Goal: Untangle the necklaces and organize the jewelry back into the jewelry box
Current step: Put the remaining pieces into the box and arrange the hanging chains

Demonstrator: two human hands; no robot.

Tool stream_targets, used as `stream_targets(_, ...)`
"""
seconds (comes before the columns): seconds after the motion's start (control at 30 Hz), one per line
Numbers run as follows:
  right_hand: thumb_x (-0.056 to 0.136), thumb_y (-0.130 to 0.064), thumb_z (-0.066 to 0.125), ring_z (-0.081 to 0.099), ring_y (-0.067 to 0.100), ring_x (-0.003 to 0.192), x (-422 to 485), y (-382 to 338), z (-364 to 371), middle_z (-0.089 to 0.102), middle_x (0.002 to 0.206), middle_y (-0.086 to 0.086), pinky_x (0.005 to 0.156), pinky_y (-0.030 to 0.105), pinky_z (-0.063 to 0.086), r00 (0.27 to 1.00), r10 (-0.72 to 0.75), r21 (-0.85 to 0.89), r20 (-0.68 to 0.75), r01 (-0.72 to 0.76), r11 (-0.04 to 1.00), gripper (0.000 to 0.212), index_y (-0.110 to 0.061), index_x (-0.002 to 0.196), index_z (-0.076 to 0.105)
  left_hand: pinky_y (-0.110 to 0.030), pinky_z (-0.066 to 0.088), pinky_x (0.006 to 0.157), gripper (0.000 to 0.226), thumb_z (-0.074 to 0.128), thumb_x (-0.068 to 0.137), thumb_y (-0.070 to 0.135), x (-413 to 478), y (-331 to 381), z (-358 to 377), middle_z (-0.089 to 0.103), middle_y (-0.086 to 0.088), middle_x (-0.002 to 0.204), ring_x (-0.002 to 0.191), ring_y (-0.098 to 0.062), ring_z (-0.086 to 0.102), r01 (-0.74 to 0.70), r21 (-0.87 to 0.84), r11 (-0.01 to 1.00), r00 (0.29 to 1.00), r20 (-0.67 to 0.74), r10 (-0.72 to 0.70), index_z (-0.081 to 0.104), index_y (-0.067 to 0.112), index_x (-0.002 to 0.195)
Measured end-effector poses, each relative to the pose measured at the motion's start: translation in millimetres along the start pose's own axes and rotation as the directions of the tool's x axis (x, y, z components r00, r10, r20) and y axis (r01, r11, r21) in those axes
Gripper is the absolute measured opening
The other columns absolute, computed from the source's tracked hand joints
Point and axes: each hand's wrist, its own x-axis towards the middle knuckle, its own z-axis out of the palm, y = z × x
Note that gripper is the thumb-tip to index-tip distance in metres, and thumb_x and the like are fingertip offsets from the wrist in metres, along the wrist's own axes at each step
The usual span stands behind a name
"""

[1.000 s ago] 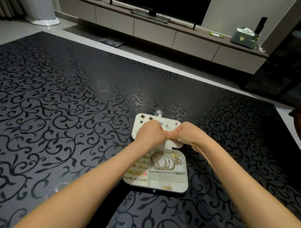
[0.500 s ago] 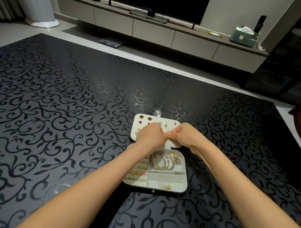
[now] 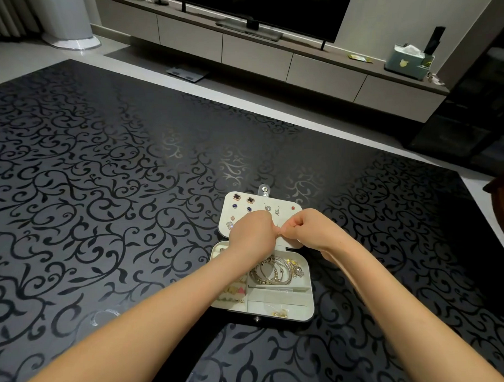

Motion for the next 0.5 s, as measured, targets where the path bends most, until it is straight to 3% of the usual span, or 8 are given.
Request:
stream_targets(0.33, 0.077, -0.001, 0.050, 0.021, 0.017, 0.050, 4, -1, 5, 0.029, 0.050, 0.005, 0.051, 0.025, 0.023, 0.998, 0.038, 0.003, -0.058, -0.038, 0.999, 0.041, -0.014, 0.043, 0.031, -0.029, 0.033, 0.060, 0.014, 0.049, 0.094, 0.020, 1, 2, -1, 0.046, 0.001, 0.067, 0.075, -0.022, 0.048, 0.014, 0.025, 1.000, 1.000, -0.013, -0.014, 0.051, 0.011, 0.083)
stream_targets(0.43, 0.070, -0.006, 0.050, 0.024, 0.019, 0.051, 9, 2, 10, 0.029, 0.041, -0.002, 0.063, 0.029, 0.032, 0.990, 0.088, -0.045, -0.108, -0.093, 0.995, 0.042, -0.017, 0.035, 0.031, -0.029, 0.034, 0.060, 0.013, 0.049, 0.094, 0.017, 1, 1, 1, 0.042, 0.002, 0.064, 0.074, -0.022, 0.048, 0.009, 0.046, 0.999, 1.000, -0.022, -0.008, 0.050, 0.011, 0.083)
stream_targets(0.5, 0.057, -0.013, 0.047, 0.036, 0.022, 0.054, 12, 6, 13, 0.029, 0.029, -0.008, 0.080, 0.036, 0.043, 0.986, 0.090, -0.079, -0.138, -0.102, 0.992, 0.030, -0.014, 0.029, 0.037, -0.029, 0.033, 0.060, 0.012, 0.048, 0.094, 0.015, 1, 2, 2, 0.042, 0.002, 0.063, 0.074, -0.023, 0.048, 0.011, 0.043, 0.999, 1.000, -0.023, -0.010, 0.050, 0.011, 0.082)
